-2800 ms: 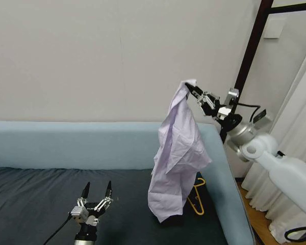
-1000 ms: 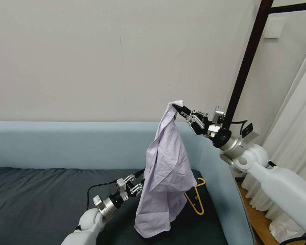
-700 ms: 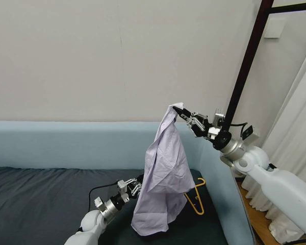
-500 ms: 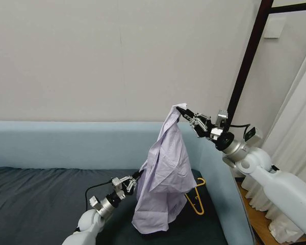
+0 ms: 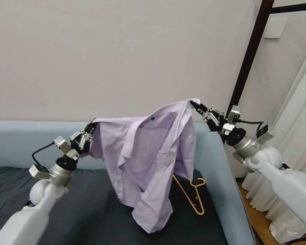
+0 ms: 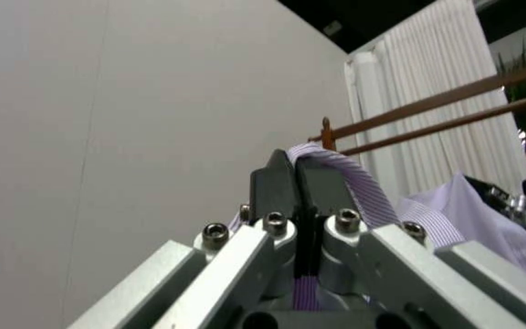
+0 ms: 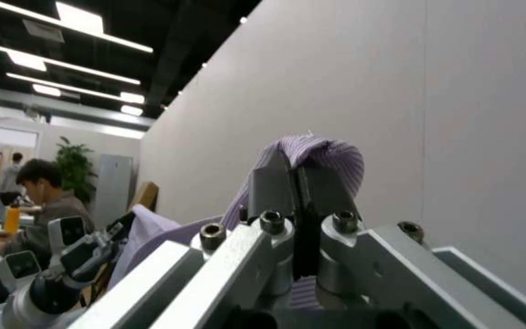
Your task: Pick up the clothes from the sofa and hang them on the clothes hanger.
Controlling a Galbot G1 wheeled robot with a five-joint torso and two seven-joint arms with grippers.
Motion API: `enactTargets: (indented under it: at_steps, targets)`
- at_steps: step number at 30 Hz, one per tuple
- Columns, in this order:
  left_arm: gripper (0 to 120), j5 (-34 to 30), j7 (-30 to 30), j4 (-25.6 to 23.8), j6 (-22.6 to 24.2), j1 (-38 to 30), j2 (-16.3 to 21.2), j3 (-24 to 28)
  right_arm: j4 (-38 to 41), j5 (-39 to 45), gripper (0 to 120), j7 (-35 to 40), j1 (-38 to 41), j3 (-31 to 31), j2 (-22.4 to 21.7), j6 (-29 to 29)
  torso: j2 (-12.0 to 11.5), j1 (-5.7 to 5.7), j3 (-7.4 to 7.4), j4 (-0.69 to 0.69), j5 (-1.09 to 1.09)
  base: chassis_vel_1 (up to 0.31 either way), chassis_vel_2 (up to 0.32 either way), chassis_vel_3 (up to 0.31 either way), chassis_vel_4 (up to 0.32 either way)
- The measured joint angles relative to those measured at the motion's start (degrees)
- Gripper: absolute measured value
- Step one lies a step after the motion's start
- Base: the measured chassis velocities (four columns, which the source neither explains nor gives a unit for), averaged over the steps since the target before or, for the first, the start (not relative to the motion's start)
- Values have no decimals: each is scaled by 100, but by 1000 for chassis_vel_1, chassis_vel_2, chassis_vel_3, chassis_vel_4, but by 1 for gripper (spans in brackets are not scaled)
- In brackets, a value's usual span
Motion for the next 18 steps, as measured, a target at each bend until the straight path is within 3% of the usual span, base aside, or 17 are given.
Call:
enactTargets:
  at_steps: [7,10,11,15,18]
  targets:
    - [0,-326,259,158,38,40,83,-91,315,114,0,-23,-169,85,-54,-8,0,0,-1,1,1,0,0,0,0]
    - [0,469,1051,1043,125,418,-528,348,702,-18,0,-34,-1025,208,16,21,0,0,0,-1,0,0,0,0,0]
    - [0,469,1051,1043,125,418,-528,348,702,-18,0,-34,-1025,208,16,21,0,0,0,-1,0,0,0,0,0]
    - [0,1418,1322,1708,-44,583,-1192,515,889,-219,0,-67,-1374,223,107,33,0,0,0,0,0,0,0,0,0]
    - [0,1823,1229,1926,-243,615,-1431,571,928,-306,0,-79,-1465,201,151,34,0,0,0,-1,1,0,0,0,0]
